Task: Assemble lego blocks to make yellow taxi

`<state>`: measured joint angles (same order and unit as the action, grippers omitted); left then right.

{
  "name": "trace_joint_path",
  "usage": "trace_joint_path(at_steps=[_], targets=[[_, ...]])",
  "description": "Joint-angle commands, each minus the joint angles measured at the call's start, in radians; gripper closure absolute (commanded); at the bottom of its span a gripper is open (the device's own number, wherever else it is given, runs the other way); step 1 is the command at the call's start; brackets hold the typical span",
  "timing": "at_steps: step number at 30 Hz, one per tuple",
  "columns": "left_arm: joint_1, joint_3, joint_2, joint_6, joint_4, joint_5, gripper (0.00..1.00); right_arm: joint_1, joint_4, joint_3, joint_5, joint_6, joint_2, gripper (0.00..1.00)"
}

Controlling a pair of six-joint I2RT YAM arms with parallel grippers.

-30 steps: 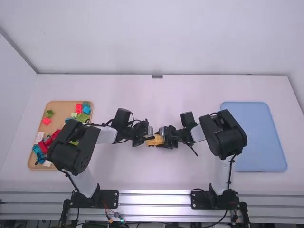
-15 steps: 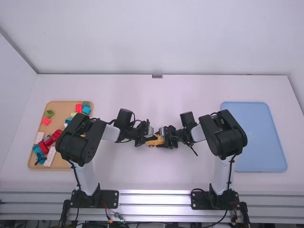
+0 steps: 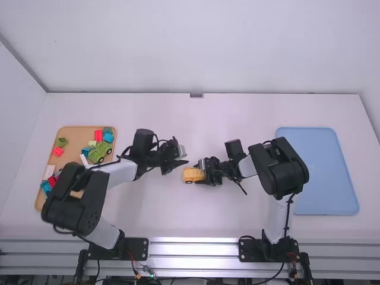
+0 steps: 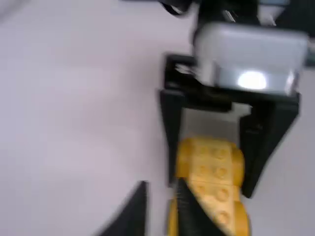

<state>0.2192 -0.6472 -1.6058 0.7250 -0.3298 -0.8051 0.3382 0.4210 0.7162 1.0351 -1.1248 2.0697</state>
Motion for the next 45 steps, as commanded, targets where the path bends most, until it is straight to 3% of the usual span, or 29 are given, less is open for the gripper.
trace_joint_path(at_steps=[1,2,7,9,15,20,23,29,35,39,45], targets=[[-0.031,-0.002,0.093,-0.145,0.012,0.131,0.26,0.001,-0.003,0.003,-0.058,0.001,0.017,0.43],[-0.039,-0.002,0.114,-0.175,0.019,0.173,0.01,0.001,-0.001,0.003,-0.064,0.002,0.017,0.42],[-0.072,-0.002,0.202,-0.302,0.108,0.416,0.01,0.002,0.016,0.003,-0.127,0.028,0.015,0.3],[-0.079,-0.002,0.215,-0.338,0.124,0.47,0.01,0.001,0.043,0.003,-0.16,0.075,0.015,0.3],[-0.078,-0.002,0.228,-0.422,0.142,0.511,0.01,0.002,0.068,0.003,-0.176,0.088,0.007,0.23],[-0.097,-0.002,0.228,-0.453,0.136,0.511,0.01,0.001,0.055,0.003,-0.189,0.125,-0.034,0.01],[-0.107,-0.002,0.229,-0.497,0.13,0.523,0.01,0.001,0.017,0.003,-0.221,0.142,-0.072,0.02],[-0.183,-0.002,0.232,-0.729,0.157,0.738,0.01,0.001,-0.21,0.003,-0.362,0.141,-0.26,0.02],[-0.285,-0.002,0.257,-0.928,0.29,0.909,0.01,0.001,-0.448,0.003,-0.504,0.141,-0.479,0.02],[-0.357,-0.002,0.257,-1.009,0.387,0.939,0.01,0.003,-0.501,0.003,-0.537,0.141,-0.58,0.02],[-0.443,-0.003,0.258,-1.025,0.478,0.953,0.01,0.003,-0.473,0.003,-0.537,0.141,-0.624,0.02]])
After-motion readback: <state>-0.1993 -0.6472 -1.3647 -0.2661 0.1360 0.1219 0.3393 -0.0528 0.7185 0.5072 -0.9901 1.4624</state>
